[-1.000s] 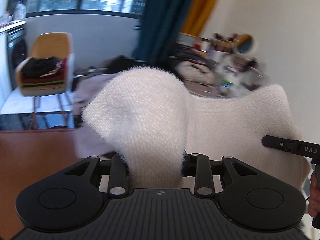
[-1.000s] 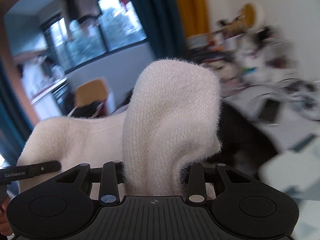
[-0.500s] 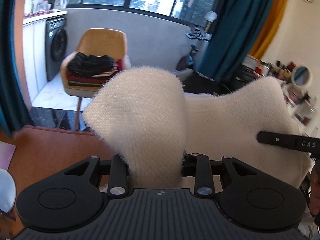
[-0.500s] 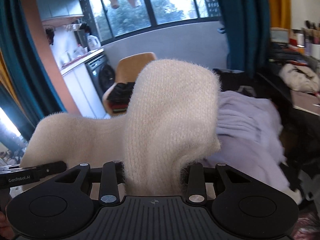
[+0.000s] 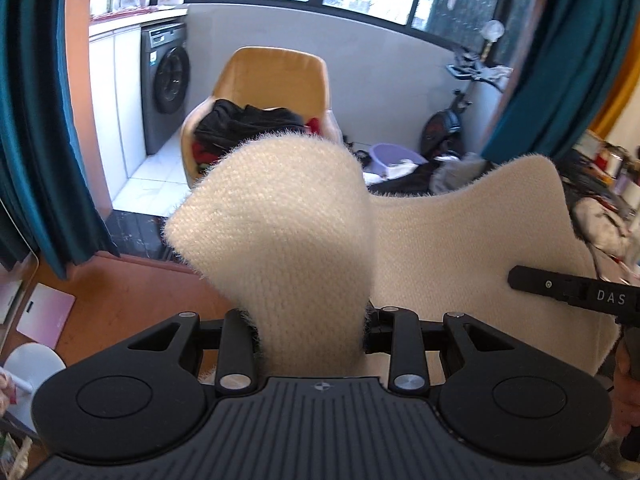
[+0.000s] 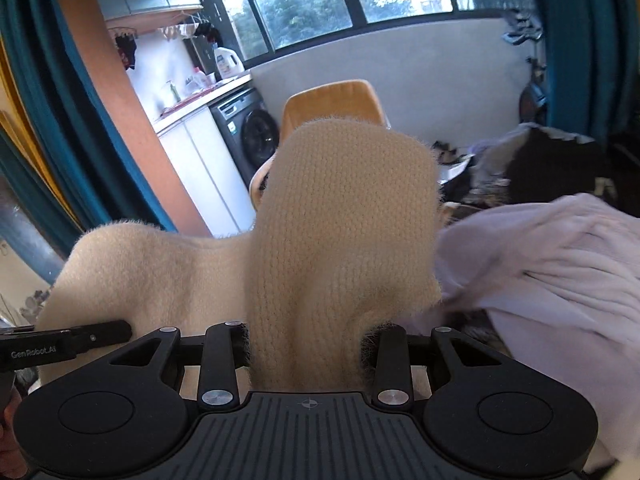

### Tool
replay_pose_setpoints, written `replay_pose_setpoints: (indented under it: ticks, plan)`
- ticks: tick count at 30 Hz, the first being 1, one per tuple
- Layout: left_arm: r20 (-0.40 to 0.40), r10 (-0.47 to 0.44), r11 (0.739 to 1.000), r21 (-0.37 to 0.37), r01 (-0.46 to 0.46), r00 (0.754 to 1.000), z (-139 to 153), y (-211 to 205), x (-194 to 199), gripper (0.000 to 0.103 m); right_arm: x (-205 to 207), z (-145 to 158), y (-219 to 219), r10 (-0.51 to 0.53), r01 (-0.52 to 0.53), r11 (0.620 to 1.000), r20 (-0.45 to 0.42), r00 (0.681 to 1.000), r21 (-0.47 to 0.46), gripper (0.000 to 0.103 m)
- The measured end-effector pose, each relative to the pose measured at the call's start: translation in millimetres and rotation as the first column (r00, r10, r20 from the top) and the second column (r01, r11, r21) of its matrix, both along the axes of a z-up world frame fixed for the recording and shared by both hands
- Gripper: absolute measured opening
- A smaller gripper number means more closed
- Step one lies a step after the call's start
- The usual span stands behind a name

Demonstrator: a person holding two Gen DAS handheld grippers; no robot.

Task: Fold clothes
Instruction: 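Carry the held sweater with both grippers over to the mustard chair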

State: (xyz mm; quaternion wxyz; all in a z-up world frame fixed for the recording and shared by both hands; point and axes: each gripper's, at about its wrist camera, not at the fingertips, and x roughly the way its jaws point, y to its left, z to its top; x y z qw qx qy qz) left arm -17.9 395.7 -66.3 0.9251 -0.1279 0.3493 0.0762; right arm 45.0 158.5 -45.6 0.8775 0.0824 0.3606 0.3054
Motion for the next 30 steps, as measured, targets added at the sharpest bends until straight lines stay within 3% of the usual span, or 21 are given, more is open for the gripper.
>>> replay_pose_setpoints:
  ticks: [8,15,21,30]
  plan:
    - [-0.068,-0.020,1.000,-0.006,0.020,0.997,0,63,166,0.033,173,-8,67,0.039,-0.039,0.999,-0.048,0.998,0.002,0.031]
    - [-0.026,0.041,0.999,0.014,-0.041,0.999,10,120,272,0.033,311,-2,115,0.051,-0.048,0.998,-0.056,0.997,0.045,0.031]
    - [-0.025,0.075,0.997,-0.016,-0.076,0.997,-8,178,340,0.033,396,-10,174,0.061,-0.060,0.998,-0.041,0.997,0.027,0.031]
    - [-0.019,-0.029,0.998,-0.063,0.028,0.999,-23,302,469,0.033,519,-20,288,-0.020,0.018,0.999,-0.066,0.998,-0.033,0.031]
